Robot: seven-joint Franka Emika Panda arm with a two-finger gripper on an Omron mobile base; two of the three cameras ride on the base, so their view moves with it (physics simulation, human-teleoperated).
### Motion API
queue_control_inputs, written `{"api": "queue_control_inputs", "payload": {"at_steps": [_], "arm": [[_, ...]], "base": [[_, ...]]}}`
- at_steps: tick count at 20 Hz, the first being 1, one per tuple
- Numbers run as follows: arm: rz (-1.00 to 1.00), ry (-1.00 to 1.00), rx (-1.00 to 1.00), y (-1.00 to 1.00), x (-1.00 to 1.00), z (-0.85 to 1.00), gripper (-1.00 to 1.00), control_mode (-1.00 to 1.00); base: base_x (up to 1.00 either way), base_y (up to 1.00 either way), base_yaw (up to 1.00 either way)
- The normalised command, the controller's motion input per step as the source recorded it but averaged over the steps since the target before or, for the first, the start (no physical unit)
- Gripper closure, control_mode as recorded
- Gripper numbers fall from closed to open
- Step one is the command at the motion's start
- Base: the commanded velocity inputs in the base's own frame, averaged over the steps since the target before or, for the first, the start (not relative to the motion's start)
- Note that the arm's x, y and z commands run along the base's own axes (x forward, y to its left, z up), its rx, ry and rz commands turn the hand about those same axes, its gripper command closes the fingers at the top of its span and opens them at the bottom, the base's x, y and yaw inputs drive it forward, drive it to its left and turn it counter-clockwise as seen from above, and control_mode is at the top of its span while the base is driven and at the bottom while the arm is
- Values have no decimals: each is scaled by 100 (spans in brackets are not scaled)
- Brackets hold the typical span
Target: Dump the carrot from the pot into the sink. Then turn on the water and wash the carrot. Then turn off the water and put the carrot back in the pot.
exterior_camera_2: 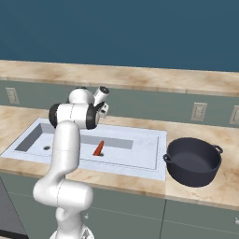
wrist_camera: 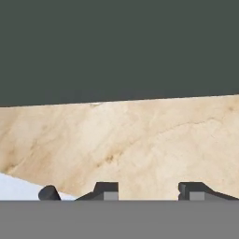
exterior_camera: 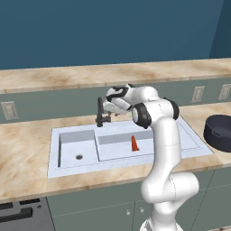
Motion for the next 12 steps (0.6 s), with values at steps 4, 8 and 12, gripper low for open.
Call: {"api": "queue_control_inputs", "payload": {"at_steps": [4, 8, 12], "arm": [[8, 0, 2, 39, 4, 5, -100, -100], [-1, 0, -1, -3, -43, 59, -100, -100], [-9, 0, -9, -27, -61, 68, -100, -100]], "base": [[0, 0, 0], [0, 0, 0], [0, 0, 0]]}}
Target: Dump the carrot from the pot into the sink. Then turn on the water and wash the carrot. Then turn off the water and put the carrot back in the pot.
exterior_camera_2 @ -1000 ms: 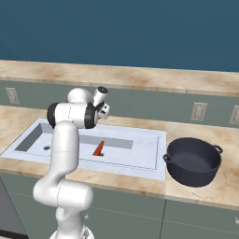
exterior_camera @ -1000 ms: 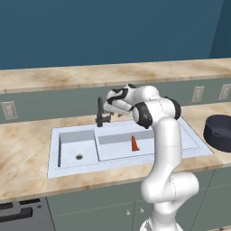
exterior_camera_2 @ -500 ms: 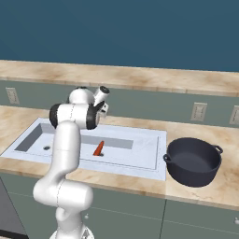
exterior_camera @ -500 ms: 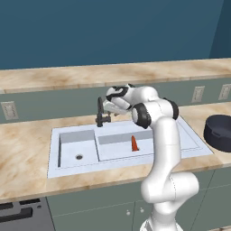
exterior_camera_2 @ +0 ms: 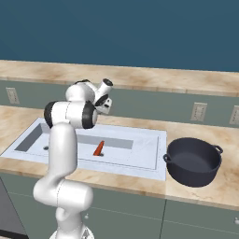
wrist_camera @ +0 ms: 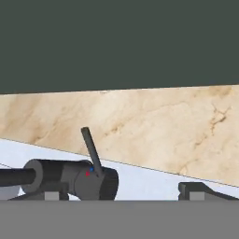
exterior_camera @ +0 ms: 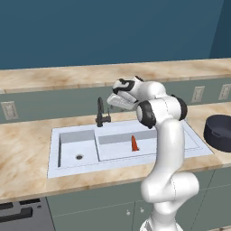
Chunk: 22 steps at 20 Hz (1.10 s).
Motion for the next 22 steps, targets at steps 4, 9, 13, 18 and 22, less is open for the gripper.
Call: {"api": "queue_control_inputs", "payload": {"at_steps": [4, 9, 13, 18, 22], "arm": [[-9, 0, -12, -38, -83, 45, -100, -100], [-10, 4, -13, -42, -100, 12, -100, -100], [-7, 12, -11, -36, -100, 0, -100, -100], [-3, 16, -10, -29, -80, 0, -100, -100], [0, 18, -5, -11, -50, 0, -100, -100]], "base": [[0, 0, 0], [0, 0, 0], [0, 0, 0], [0, 0, 0], [0, 0, 0]]}}
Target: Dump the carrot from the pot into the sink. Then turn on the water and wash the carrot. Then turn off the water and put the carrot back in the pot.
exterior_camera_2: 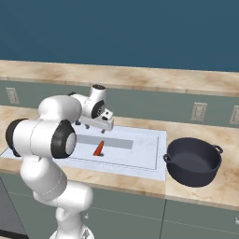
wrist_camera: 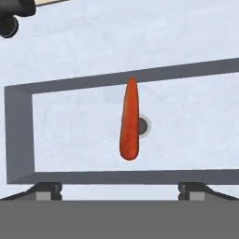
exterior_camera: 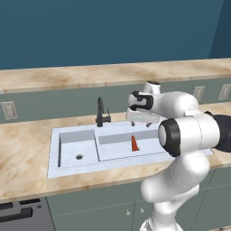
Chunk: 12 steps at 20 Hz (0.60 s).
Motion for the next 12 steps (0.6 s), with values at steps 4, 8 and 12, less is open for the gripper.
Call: {"api": "queue_control_inputs", "payload": {"at_steps": [4, 8, 12], "arm": [[0, 10, -3, 0, -18, -12, -100, -100], [0, 8, -4, 0, 0, -22, -100, -100], [0, 12, -4, 0, 0, -33, -100, -100]], "base": [[0, 0, 0], [0, 0, 0], [0, 0, 0]]}}
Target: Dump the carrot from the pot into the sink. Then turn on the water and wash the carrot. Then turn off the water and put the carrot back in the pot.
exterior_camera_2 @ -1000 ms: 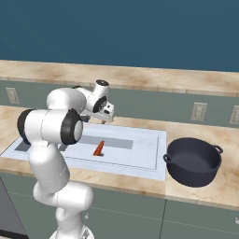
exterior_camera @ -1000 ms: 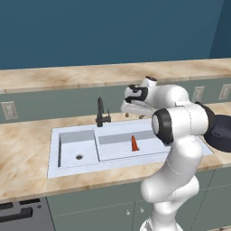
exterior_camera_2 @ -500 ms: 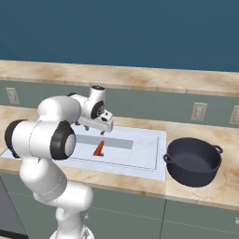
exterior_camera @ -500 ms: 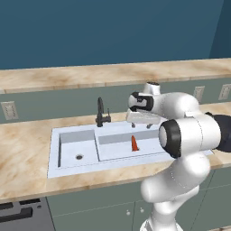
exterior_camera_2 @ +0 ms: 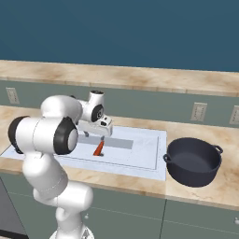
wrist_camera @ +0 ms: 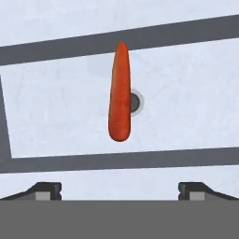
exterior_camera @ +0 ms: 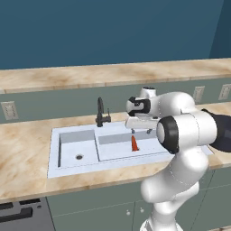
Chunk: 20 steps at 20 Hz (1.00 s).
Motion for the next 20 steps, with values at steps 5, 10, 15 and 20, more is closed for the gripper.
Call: {"api": "queue_control_inputs", "payload": {"at_steps": [5, 10, 15, 20], "arm": [[0, 13, -3, 0, 0, -39, -100, -100], [1, 5, 0, 0, 11, -30, -100, -100], [2, 0, 0, 0, 25, -24, -100, -100], [1, 0, 0, 0, 24, -26, -100, -100]], "base": [[0, 0, 0], [0, 0, 0], [0, 0, 0], [0, 0, 0]]}}
